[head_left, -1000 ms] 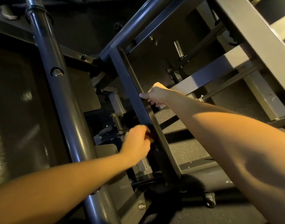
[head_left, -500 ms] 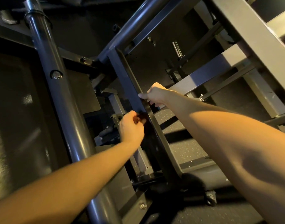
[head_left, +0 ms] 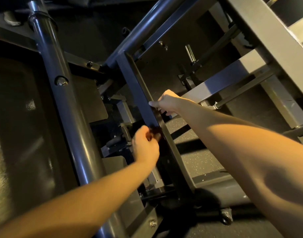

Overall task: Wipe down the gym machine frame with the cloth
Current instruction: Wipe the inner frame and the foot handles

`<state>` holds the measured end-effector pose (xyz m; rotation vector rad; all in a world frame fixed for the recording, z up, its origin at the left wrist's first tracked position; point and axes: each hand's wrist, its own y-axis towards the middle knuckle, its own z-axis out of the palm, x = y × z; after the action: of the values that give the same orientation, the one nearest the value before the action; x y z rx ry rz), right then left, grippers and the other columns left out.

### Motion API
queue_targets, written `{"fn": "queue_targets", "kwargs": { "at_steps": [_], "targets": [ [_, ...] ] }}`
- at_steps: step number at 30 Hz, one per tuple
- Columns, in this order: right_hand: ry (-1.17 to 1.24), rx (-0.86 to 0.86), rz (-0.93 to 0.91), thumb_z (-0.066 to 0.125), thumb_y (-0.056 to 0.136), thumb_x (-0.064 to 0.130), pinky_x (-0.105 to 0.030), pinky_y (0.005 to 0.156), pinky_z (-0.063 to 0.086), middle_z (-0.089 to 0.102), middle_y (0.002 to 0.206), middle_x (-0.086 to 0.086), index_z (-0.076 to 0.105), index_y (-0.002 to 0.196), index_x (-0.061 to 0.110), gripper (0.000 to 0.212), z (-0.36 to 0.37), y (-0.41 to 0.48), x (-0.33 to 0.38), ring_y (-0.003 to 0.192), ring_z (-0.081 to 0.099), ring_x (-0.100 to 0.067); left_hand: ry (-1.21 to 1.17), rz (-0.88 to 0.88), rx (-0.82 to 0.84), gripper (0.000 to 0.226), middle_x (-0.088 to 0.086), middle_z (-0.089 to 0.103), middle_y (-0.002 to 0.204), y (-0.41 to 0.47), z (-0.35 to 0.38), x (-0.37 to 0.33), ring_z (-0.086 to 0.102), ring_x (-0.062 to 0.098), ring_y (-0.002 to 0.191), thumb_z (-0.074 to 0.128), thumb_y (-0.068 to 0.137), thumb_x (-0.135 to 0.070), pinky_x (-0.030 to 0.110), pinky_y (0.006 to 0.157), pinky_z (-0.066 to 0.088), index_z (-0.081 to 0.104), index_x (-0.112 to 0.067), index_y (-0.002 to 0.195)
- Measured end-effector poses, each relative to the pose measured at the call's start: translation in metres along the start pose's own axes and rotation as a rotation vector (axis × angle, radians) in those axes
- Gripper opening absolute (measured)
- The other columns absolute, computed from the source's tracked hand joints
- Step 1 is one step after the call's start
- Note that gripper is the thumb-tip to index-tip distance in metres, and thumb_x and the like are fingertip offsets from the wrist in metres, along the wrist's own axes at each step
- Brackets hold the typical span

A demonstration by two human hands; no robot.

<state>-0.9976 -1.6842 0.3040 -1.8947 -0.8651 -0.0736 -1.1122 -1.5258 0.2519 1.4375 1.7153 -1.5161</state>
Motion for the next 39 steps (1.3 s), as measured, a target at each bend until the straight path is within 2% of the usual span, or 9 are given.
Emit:
{"fn": "queue_targets", "kwargs": {
  "at_steps": [4,10,15,20,23,25,29,33,39],
  "targets": [
    [-0.017,-0.019,0.005,0.06,0.098,0.051,-0.041,0.102,0.047,0.063,0.118,-0.006,0.054,0.133,0.013,0.052,0.002,0.002,-0.001,0.12,0.06,-0.025,0.043,-0.002,0.301,0.025,-0.009,0.07,0.109,-0.075,0.009,0.029,0.067,0.006,0.1,0.075,0.09,-0.018,0.03,0.093,0.057,0.067,-0.032,0.109],
    [0.001,-0.02,0.007,0.062,0.096,0.052,-0.048,0.108,0.046,0.063,0.124,-0.007,0.051,0.135,0.015,0.055,0.002,0.001,-0.003,0.122,0.059,-0.027,-0.064,-0.129,0.017,0.015,-0.001,0.067,0.094,-0.026,-0.003,0.0,0.067,0.017,0.089,0.066,0.097,-0.018,0.041,0.078,0.061,0.06,-0.03,0.089],
    [-0.027,-0.028,-0.014,0.06,0.099,0.049,-0.038,0.096,0.047,0.063,0.119,-0.007,0.053,0.132,0.012,0.05,0.0,-0.002,-0.001,0.11,0.06,-0.021,0.119,-0.197,0.272,0.011,0.002,0.066,0.089,-0.089,0.002,0.018,0.062,0.015,0.083,0.071,0.094,-0.019,0.023,0.063,0.043,0.061,-0.021,0.09],
    [-0.012,-0.023,-0.023,0.06,0.1,0.048,-0.04,0.104,0.047,0.061,0.113,-0.004,0.052,0.134,0.012,0.051,0.0,-0.002,-0.002,0.117,0.059,-0.023,0.001,-0.135,0.075,0.018,-0.003,0.066,0.093,-0.046,0.005,0.008,0.064,0.017,0.09,0.07,0.094,-0.022,0.031,0.073,0.053,0.057,-0.031,0.086],
    [-0.022,-0.016,-0.029,0.06,0.099,0.049,-0.042,0.107,0.047,0.062,0.116,-0.006,0.052,0.135,0.012,0.052,-0.001,-0.001,-0.002,0.121,0.059,-0.025,0.002,-0.114,0.157,0.013,-0.007,0.068,0.102,-0.054,0.005,0.016,0.064,0.016,0.101,0.069,0.094,-0.024,0.041,0.09,0.057,0.062,-0.035,0.097],
    [-0.024,-0.011,-0.016,0.06,0.099,0.049,-0.043,0.107,0.046,0.062,0.119,-0.006,0.052,0.136,0.012,0.053,-0.001,0.001,-0.002,0.123,0.059,-0.026,0.031,-0.085,0.217,0.017,-0.009,0.07,0.102,-0.051,0.002,0.012,0.065,0.012,0.1,0.071,0.093,-0.021,0.037,0.088,0.057,0.065,-0.035,0.1],
    [-0.027,0.003,0.012,0.059,0.099,0.051,-0.044,0.108,0.046,0.061,0.124,-0.008,0.049,0.14,0.012,0.057,-0.002,0.004,-0.001,0.12,0.058,-0.026,0.011,0.01,0.065,0.01,-0.006,0.064,0.1,0.009,-0.015,-0.027,0.062,0.01,0.093,0.067,0.096,-0.02,0.026,0.075,0.049,0.062,-0.028,0.096],
    [-0.003,-0.001,0.04,0.062,0.096,0.053,-0.04,0.099,0.046,0.06,0.133,-0.009,0.045,0.144,0.013,0.065,0.0,0.007,-0.003,0.124,0.057,-0.028,0.132,-0.018,-0.12,0.012,-0.005,0.06,0.11,0.061,-0.03,-0.043,0.061,0.017,0.1,0.066,0.096,-0.03,0.044,0.086,0.058,0.064,-0.031,0.108],
    [0.016,-0.008,0.071,0.063,0.095,0.054,-0.044,0.104,0.046,0.061,0.132,-0.008,0.045,0.144,0.015,0.065,0.0,-0.001,-0.002,0.127,0.057,-0.029,0.06,0.029,0.035,0.019,-0.012,0.064,0.105,0.011,-0.005,-0.017,0.064,0.011,0.102,0.065,0.095,-0.02,0.041,0.09,0.058,0.062,-0.037,0.104]
  ]
}}
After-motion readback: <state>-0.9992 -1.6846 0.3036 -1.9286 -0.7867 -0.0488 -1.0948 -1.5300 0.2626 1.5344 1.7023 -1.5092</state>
